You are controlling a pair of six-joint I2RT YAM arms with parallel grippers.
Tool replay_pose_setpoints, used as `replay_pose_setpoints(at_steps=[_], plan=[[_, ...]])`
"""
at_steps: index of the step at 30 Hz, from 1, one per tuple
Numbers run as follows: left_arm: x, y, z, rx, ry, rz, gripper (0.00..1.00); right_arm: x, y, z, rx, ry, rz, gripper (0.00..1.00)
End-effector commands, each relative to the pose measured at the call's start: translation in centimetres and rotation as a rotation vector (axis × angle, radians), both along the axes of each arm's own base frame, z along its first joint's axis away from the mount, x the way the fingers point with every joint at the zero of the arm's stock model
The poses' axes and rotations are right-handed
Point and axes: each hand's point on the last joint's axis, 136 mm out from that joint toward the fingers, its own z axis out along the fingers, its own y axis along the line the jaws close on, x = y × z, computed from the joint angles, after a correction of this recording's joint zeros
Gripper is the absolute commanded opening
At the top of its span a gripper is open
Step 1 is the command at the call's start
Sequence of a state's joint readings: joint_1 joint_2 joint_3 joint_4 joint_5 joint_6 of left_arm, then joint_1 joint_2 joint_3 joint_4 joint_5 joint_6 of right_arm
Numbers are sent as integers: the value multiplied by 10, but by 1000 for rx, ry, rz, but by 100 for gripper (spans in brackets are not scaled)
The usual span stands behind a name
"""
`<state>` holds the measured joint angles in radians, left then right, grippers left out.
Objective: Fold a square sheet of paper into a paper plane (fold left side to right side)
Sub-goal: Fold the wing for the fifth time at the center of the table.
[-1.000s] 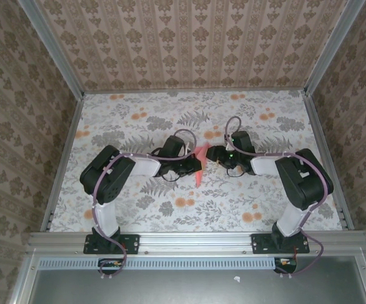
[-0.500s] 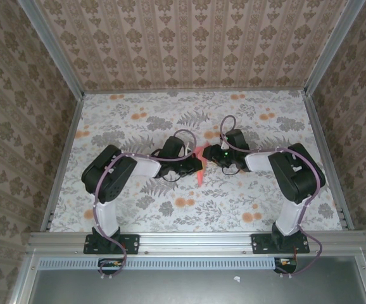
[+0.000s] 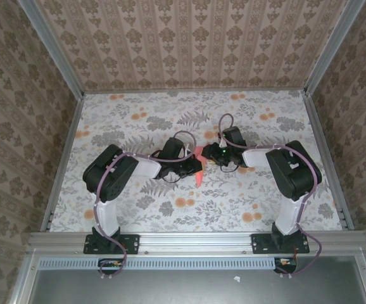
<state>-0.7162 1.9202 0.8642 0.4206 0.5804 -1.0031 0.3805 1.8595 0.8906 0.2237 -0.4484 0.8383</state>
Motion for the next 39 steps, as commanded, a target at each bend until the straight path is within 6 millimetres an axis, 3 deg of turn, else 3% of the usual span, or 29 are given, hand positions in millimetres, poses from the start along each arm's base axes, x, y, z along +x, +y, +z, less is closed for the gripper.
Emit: replay_pose_setpoints(at_steps=[1,8,19,26,39], plan=[[1,2,-1,-14,14,6,3,-13,-2,-25,-57,90,4,40],[4,2,17,-35,-32,1,16,-14,-3,-30,-67,108,3,40],[4,4,31,-45,-62,-8,27,-14,-3,-31,-68,110,6,39],[11,20,36,-25,-70,36,37,-14,-3,-30,-67,108,4,39],[32,22,30,-25,-43,54,39,-14,-3,-29,-68,107,7,39]])
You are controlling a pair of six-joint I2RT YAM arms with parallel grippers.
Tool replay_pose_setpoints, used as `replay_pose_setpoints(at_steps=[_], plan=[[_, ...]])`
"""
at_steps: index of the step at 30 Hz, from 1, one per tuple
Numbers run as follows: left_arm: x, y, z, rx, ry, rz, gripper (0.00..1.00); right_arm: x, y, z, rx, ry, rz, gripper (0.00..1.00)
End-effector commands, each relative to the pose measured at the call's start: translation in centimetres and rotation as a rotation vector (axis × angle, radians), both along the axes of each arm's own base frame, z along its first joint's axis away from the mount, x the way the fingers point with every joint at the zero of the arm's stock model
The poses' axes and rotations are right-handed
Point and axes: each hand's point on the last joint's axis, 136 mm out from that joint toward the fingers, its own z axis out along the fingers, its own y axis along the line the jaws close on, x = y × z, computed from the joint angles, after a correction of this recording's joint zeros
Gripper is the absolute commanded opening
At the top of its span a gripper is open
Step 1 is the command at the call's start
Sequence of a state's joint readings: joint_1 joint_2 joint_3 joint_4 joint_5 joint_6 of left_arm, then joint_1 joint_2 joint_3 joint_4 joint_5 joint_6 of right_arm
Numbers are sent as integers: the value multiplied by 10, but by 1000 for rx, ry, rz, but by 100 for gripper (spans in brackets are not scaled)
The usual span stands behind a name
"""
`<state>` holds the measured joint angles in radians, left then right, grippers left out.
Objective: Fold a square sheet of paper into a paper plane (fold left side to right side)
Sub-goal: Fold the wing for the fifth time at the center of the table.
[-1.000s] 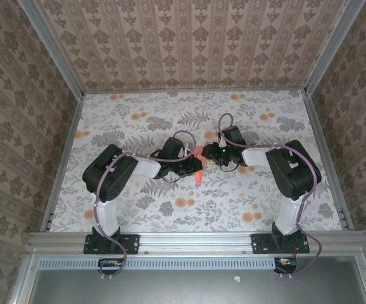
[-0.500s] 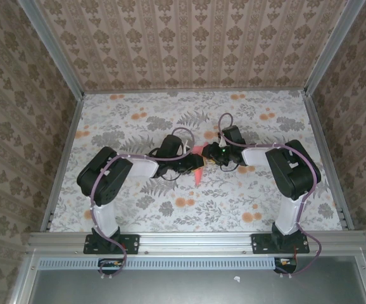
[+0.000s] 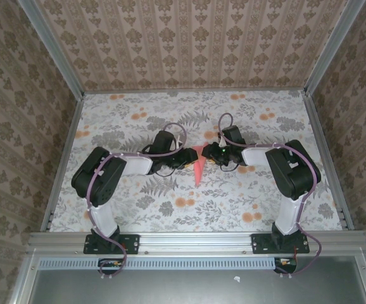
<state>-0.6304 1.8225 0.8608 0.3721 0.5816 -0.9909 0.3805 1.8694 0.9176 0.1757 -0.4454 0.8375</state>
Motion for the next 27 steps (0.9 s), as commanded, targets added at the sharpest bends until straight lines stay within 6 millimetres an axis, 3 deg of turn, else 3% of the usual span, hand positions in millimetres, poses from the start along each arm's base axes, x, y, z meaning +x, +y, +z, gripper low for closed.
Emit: replay_pose_setpoints(at_steps=[1,11,21,27], plan=[[3,-4,-3,-1,4,-26,38,-14,-2,-27,-54,81,10,39],[10,-12,-9,-9,18,-34,29,-15,-2,-28,-56,85,15,39],[18,-14,-16,-7,6,-29,1,-15,-1,-27,-57,81,26,39],[21,-4,-19,30,-17,-38,0,-9,0,-10,-49,20,49,42]])
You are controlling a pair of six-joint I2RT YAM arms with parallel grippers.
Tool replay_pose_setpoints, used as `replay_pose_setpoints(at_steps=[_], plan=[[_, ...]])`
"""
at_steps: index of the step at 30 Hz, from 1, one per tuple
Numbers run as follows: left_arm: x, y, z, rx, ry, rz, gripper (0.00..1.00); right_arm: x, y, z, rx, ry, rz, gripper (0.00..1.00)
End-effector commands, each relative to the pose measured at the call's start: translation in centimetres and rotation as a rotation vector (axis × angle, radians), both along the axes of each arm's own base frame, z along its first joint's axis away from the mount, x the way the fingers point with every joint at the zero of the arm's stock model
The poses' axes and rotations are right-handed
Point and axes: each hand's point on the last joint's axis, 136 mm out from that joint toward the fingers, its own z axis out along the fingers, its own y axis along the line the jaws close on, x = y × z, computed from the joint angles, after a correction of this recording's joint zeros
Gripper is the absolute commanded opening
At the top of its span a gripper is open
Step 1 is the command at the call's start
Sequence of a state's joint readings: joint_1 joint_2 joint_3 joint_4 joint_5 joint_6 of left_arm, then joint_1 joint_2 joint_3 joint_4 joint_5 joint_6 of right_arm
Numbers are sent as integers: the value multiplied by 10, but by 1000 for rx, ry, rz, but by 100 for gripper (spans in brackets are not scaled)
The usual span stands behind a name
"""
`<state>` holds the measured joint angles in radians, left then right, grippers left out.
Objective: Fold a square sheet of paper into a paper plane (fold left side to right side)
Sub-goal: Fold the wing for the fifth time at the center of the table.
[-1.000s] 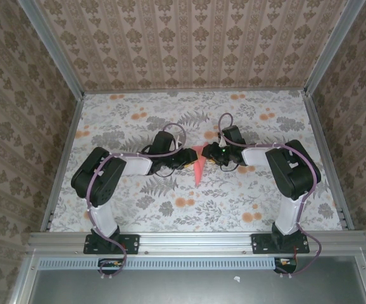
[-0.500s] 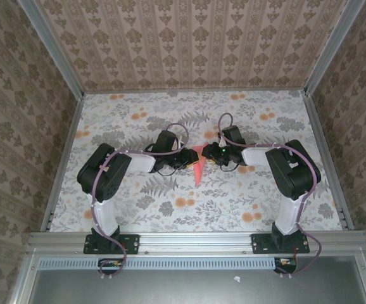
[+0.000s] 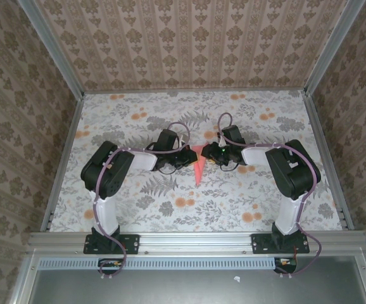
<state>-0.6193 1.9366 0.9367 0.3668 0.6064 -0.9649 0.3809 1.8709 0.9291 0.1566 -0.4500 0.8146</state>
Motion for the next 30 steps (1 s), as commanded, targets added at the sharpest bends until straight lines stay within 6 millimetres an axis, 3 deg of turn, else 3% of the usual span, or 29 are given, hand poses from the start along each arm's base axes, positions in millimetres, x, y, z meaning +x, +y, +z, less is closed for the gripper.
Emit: replay_pose_setpoints(at_steps=[1,11,20,30], plan=[[8,5,3,13,-48,-21,0,-8,-1,-8,-39,17,31,42],[11,7,-2,32,-84,-66,0,-1,-9,20,-52,-61,37,45],[13,8,-11,64,-101,-96,0,-4,-21,29,-105,-99,46,46],[16,13,-11,121,-123,-114,0,7,-11,33,-72,-104,69,47]])
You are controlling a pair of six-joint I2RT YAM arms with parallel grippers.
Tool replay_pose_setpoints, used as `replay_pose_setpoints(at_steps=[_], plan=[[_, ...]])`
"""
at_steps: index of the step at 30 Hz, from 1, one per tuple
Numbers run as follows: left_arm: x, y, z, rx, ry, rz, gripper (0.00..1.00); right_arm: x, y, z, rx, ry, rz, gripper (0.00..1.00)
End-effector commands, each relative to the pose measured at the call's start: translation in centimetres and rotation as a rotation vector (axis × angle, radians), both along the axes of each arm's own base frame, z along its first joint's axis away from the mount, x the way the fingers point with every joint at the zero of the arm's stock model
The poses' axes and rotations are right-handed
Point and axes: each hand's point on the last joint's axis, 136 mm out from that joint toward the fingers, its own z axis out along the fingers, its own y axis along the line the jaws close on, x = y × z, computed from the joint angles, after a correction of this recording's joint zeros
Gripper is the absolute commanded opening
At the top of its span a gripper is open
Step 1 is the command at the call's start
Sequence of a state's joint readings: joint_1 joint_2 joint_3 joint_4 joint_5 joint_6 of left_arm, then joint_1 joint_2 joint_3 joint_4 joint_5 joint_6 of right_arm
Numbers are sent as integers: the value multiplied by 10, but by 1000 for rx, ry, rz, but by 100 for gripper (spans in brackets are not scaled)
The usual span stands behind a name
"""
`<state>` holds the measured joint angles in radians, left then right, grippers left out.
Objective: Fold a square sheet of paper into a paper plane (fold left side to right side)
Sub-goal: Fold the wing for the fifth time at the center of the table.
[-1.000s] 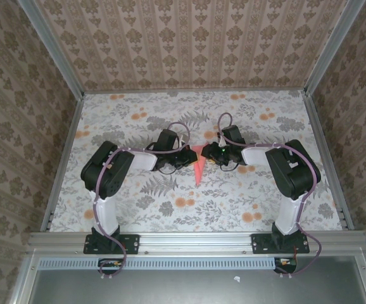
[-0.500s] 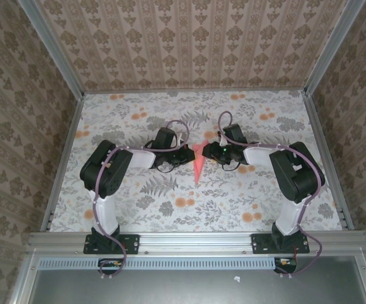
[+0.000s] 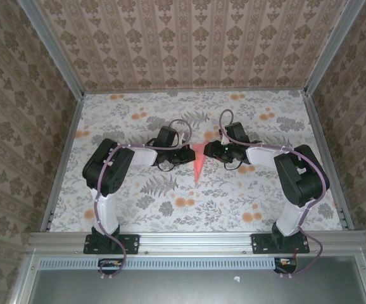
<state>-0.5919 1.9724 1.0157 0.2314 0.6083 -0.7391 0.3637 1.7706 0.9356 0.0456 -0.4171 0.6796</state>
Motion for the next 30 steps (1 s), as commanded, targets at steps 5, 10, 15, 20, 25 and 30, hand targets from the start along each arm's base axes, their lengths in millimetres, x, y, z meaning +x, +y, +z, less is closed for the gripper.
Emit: replay_pose_setpoints(at_steps=[5,10,15,20,25,30], plan=[[5,9,-4,53,-22,-14,0,12,3,6,-3,-13,8,48],[7,8,-6,59,-25,-21,0,15,6,4,8,-6,17,48],[9,6,-4,59,-35,-29,0,21,11,0,14,8,23,48],[9,6,-3,58,-38,-29,0,28,13,-8,8,30,18,49],[9,6,-2,58,-39,-29,0,32,14,-18,1,50,14,49],[10,5,0,55,-43,-32,0,30,11,-28,-26,85,10,49]])
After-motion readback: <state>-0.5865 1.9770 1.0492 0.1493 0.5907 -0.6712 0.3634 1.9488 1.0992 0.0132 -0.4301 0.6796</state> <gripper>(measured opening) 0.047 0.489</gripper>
